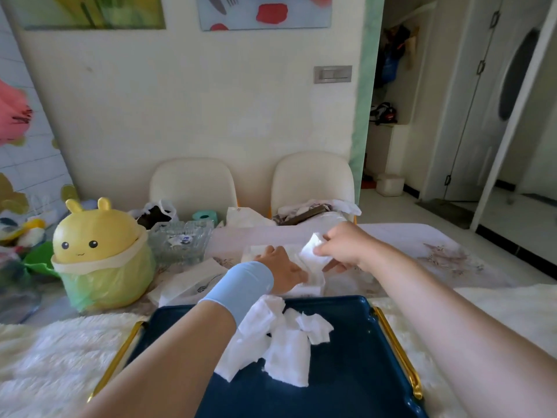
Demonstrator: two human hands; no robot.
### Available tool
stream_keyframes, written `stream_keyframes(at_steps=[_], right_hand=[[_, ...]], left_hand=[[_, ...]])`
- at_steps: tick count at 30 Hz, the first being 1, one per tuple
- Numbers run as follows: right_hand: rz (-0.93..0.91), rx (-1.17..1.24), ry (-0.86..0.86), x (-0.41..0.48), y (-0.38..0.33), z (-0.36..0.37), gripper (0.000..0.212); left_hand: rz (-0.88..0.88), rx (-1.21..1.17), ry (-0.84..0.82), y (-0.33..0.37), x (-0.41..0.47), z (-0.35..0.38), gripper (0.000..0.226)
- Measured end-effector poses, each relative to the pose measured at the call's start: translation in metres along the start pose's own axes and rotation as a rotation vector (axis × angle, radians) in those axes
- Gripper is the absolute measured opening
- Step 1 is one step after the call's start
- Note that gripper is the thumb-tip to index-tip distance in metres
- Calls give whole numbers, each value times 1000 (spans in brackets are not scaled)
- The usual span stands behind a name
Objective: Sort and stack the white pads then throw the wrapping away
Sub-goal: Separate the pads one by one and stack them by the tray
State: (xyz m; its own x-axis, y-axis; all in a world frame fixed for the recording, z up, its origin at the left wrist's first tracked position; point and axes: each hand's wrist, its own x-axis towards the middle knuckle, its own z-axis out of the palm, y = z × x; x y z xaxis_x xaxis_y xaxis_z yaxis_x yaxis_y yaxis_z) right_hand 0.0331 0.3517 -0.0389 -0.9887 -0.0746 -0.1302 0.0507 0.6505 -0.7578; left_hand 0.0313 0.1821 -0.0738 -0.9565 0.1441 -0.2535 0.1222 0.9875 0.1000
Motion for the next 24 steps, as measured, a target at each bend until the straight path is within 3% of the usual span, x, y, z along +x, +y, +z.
stream_keyframes(at_steps=[3, 7, 13, 15, 18, 21, 24], right_hand=[[-1, -58, 30, 5, 5, 2, 12], [-7, -138, 12, 10, 3, 9, 9], [31, -252, -51, 15, -7, 25, 36], [49, -327, -101, 15, -12, 29, 23], [96, -446, -110, 16, -18, 36, 51], [102, -661, -31, 20, -19, 40, 34], [72, -859, 40, 21, -22, 46, 33]], left_hand=[[-14, -39, 69, 0, 2, 1, 39], [25, 80, 92, -2, 8, 0, 37], [27, 58, 65, -7, 9, -3, 38], [41, 39, 69, -8, 6, -3, 38], [72, 5, 95, -12, 4, -2, 36], [99, -105, 88, -19, 5, -1, 32], [119, -182, 91, -27, 7, 2, 35]])
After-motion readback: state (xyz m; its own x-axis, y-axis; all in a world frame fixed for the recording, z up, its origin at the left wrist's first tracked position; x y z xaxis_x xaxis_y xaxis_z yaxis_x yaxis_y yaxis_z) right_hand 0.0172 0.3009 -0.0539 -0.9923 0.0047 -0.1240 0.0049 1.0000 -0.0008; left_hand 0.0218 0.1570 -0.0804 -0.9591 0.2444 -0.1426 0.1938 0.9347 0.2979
